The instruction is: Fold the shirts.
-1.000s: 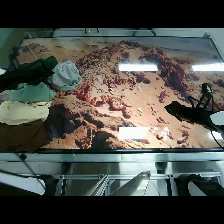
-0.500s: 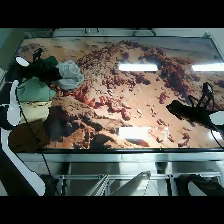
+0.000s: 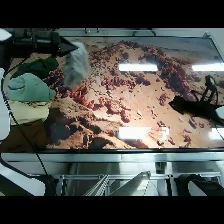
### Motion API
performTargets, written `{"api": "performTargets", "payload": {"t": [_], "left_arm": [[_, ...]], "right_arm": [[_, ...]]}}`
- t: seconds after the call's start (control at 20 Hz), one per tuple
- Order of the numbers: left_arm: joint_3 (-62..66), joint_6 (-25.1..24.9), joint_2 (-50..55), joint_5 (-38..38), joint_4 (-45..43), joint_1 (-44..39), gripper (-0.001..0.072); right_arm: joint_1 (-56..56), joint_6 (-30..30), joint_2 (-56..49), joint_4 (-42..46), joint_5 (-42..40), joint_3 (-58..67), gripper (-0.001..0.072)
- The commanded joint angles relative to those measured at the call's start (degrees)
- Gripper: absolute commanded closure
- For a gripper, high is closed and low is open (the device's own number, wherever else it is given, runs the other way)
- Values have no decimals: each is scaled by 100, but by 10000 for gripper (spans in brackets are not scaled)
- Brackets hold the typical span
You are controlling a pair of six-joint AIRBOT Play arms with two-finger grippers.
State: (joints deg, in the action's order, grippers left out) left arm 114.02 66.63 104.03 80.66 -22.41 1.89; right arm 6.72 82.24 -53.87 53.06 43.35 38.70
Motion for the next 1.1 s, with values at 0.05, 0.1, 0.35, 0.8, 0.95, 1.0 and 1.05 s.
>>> {"api": "performTargets", "payload": {"t": [0.05, 0.1, 0.35, 0.8, 0.95, 1.0, 1.05], "left_arm": [[-33, 396, -407, 669, -111, -1104, 687], [-33, 520, -378, 621, -549, -1353, 682], [-33, 981, -142, 505, -2900, -2140, -13], [-2037, 1438, 55, 468, -3589, -2284, -10], [-2771, 1333, 55, -479, -3587, -2588, -10], [-2931, 1335, 57, -772, -3585, -2673, -9], [-3042, 1333, 57, -1008, -3585, -2747, -8]], "right_arm": [[350, -151, 2, 24, 1589, 850, 688], [363, -153, 2, 28, 1749, 896, 603], [358, -299, -13, 319, 2542, 887, 250], [348, -988, -520, 28, 1851, -876, 251], [343, -1432, -1314, -363, 1497, -981, 251], [343, -1681, -1580, -612, 1405, -981, 252], [343, -2022, -1851, -1001, 1381, -979, 252]]}}
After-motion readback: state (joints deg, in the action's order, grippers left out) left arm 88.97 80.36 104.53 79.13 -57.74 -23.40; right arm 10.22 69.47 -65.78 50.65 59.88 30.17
